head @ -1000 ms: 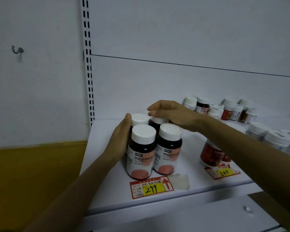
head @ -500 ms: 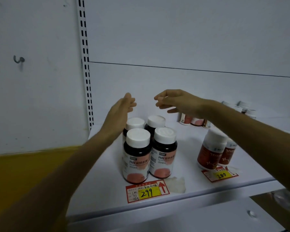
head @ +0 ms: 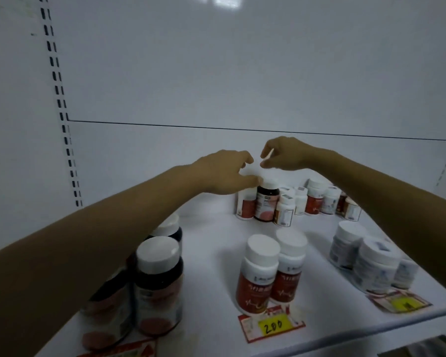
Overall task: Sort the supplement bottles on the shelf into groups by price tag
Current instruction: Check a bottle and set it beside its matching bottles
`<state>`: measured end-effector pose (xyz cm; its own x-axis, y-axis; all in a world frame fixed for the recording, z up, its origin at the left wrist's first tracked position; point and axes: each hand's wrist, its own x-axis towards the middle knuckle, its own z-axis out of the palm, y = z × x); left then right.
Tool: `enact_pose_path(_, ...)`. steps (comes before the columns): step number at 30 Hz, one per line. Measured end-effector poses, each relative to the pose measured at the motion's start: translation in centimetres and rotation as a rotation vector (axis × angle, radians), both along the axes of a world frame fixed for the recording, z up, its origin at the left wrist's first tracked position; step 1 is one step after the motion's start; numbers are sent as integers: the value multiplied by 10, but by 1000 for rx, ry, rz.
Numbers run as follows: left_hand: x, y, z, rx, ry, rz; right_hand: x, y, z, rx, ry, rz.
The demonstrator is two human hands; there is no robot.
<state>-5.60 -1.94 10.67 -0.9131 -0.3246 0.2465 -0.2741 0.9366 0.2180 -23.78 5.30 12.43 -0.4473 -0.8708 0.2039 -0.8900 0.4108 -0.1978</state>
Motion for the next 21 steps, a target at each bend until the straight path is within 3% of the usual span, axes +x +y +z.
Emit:
enact_pose_path(4,-25,2,-10,22,-114,13,-34,0,-24,362,104,-110)
enact_pose_path(7,-41,3,-19,29,-168,19,-47,-1,-45,467,171,-145)
enact_pose_path(12,-63,8,-30,26,-213,33,-58,-5,-64,477,239,-175)
enact_pose_path(21,-64,3,-22,22,-180,135,-56,-5,-29,196,-121,-67)
